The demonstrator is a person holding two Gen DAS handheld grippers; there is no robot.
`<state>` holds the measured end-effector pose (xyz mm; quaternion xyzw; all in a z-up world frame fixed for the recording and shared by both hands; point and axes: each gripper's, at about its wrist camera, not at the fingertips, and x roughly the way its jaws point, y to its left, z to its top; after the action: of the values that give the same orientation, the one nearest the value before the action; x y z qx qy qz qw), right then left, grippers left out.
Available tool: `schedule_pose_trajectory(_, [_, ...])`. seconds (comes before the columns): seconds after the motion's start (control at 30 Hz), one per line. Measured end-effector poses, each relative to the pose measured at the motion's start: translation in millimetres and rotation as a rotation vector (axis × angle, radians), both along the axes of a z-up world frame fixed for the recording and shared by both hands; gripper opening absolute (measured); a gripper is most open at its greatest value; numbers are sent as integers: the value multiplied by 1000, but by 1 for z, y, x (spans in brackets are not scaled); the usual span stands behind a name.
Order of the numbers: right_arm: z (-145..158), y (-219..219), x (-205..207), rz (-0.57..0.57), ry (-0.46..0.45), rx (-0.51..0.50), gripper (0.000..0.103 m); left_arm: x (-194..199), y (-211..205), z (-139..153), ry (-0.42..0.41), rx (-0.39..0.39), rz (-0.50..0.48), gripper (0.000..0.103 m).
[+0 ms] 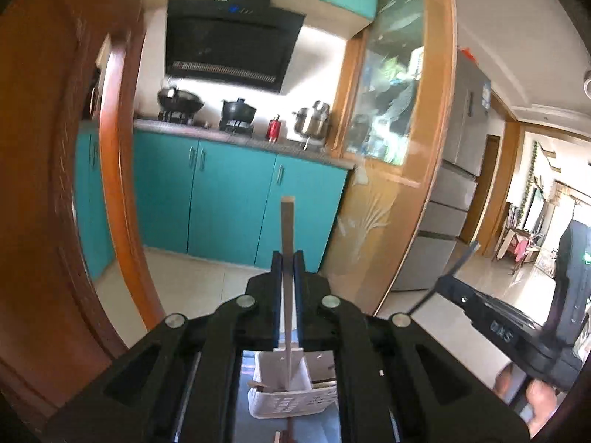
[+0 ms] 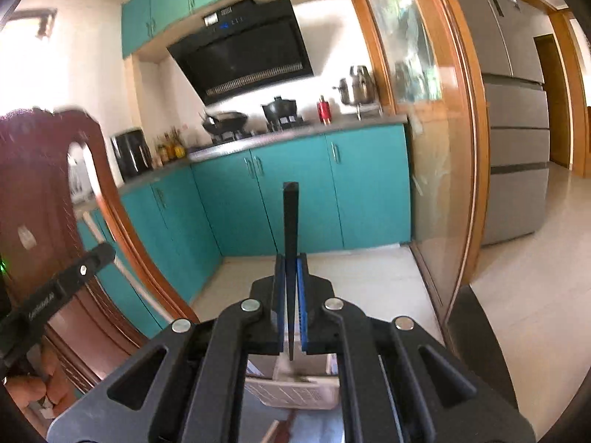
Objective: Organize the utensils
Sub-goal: 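Lift both held chopsticks and insert them into the white basket, then open both tools to release the chopsticks into the basket, then move both tools back down to the remaining chopsticks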
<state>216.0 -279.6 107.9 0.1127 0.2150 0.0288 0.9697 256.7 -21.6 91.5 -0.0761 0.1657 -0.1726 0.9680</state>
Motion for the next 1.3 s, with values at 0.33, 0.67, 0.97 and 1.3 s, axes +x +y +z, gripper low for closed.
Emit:
schedule_pose_trajectory(0.33, [-74,0,8,14,103,5,7,26,4,-88,150,22,9,9])
schedule_pose_trajectory(0.67, [-65,8,-33,-9,14,-58,26,-16,4,-84,121,52,-75,44])
schedule_pose_trajectory(0.97, [-79,51,-104,256,-22,-101,26,-47,-19,-168,380,335,-172,35])
schedule_pose_trajectory(1.3, [-247,44,-14,228,711,32,27,-26,-22,-224,567,453,-120,23])
